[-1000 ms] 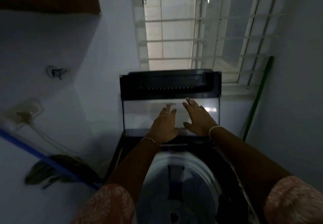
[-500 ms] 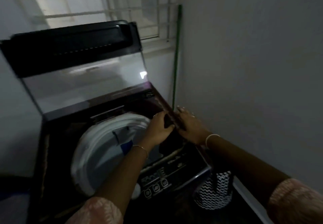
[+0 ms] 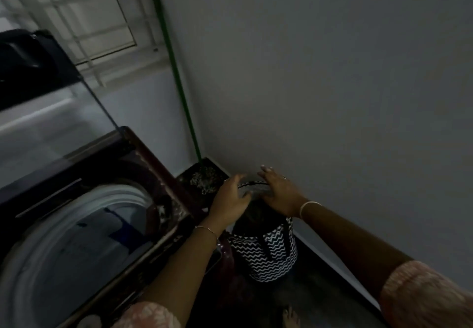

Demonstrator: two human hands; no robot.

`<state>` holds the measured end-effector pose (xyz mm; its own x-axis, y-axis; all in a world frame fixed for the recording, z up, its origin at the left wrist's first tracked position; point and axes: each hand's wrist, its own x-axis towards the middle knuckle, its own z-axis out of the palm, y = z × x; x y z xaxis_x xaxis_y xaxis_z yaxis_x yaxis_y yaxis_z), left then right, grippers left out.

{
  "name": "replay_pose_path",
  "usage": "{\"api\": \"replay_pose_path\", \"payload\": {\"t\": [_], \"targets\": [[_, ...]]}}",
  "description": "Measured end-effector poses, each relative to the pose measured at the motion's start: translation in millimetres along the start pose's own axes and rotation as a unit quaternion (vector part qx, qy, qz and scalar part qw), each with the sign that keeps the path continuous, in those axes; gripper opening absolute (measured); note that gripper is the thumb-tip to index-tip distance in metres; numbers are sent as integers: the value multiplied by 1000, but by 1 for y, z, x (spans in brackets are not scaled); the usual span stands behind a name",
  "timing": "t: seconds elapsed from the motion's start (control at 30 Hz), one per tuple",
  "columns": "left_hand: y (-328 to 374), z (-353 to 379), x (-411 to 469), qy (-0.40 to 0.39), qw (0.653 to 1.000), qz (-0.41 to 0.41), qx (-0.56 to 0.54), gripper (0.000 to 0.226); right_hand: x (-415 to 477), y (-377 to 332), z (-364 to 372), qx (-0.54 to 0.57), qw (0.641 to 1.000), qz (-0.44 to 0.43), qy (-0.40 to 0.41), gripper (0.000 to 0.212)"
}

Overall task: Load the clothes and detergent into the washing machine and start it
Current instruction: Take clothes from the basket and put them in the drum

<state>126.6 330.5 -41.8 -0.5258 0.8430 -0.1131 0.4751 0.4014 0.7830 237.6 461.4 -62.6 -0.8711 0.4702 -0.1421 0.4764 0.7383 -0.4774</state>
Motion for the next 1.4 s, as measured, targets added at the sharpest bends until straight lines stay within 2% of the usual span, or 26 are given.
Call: {"api": "replay_pose_path", "payload": {"t": [0.27,0.4,0.5,0.6,0.7,0.77,0.9,1.0,1.1,1.2,1.3,1.4], "targets": [[3,58,37,16,990,-125,-63,36,11,93,2,75,994,57,-50,61],[-16,77,60,42,971,-203,-117,34,27,120,13,104,989,81,-69,53],[-29,90,85,41,944,-261,-199,34,45,133,28,111,986,81,-91,50],[-53,101,120,70,908,-314,-268,22,70,148,53,111,984,91,-104,50],[-79,118,148,67,862,-389,-319,31,93,166,84,96,979,126,-129,52],[-106,135,163,57,843,-424,-327,38,112,181,110,84,975,137,-154,52],[-173,174,174,28,833,-475,-283,31,143,215,172,54,963,149,-217,55],[-217,195,179,-9,817,-509,-272,29,157,237,217,22,943,155,-293,61],[-249,211,187,-41,808,-517,-279,23,170,248,258,-8,925,142,-354,61],[-278,226,192,-43,812,-516,-269,29,179,249,287,-28,921,134,-365,51],[-298,244,191,-35,808,-527,-263,29,171,255,316,-39,904,114,-409,66],[-311,257,186,-42,796,-539,-272,20,157,260,338,-83,885,81,-451,63]]}}
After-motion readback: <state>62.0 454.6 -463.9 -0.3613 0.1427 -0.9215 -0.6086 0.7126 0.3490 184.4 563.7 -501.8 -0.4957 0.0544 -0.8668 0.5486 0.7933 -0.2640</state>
